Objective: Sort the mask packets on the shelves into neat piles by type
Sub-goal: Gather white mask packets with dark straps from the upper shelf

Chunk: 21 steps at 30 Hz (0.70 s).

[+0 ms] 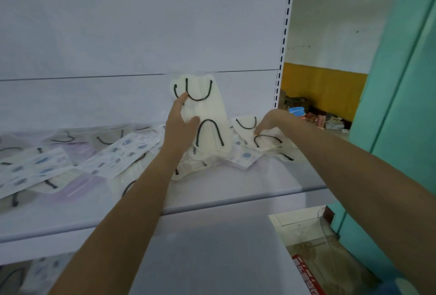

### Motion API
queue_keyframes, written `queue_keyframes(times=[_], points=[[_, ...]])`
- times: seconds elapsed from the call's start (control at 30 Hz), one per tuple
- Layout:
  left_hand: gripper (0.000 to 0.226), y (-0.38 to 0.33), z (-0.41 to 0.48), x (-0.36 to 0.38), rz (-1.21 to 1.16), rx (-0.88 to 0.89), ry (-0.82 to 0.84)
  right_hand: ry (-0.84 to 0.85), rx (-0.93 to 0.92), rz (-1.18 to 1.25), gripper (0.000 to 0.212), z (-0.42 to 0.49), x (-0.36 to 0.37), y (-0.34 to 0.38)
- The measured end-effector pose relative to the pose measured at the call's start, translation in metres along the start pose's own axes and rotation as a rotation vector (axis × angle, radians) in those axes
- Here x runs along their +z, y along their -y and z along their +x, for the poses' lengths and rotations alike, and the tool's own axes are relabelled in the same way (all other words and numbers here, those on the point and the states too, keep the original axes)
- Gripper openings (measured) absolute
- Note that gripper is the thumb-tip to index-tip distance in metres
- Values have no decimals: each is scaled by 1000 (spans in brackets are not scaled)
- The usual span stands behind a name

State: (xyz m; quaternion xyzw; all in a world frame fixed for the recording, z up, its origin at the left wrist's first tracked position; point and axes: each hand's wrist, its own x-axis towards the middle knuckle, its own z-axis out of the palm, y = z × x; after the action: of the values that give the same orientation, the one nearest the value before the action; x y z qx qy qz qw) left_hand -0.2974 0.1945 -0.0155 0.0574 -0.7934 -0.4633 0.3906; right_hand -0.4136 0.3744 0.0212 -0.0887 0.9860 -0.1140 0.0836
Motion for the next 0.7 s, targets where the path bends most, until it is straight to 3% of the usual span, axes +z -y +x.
queue_keyframes(times=[0.2, 0.33, 0.43, 0.47, 0.53, 0.57, 0.63, 0.7], points=[[59, 1, -4, -2, -5, -7, 10, -231, 32, 156, 56, 16, 8, -2], [59, 2, -4, -3, -8, -11, 11, -106, 44, 863, 35, 25, -21, -16], [59, 3, -3, -4, 4, -4, 5, 119, 12, 1184, 45, 15, -56, -42], [59, 3, -2, -4, 6, 4, 0, 182, -18, 1192, 55, 12, -63, -50], [58, 3, -2, -4, 3, 17, -6, 241, -29, 934, 83, 4, -67, -63], [58, 3, -2, -4, 3, 19, -8, 256, -23, 802, 82, -3, -60, -68], [58, 4, -2, -3, 12, 12, -6, 234, 8, 613, 62, -1, -40, -74], [59, 5, -2, -2, 22, 6, -1, 170, 15, 407, 61, -3, -22, -73]])
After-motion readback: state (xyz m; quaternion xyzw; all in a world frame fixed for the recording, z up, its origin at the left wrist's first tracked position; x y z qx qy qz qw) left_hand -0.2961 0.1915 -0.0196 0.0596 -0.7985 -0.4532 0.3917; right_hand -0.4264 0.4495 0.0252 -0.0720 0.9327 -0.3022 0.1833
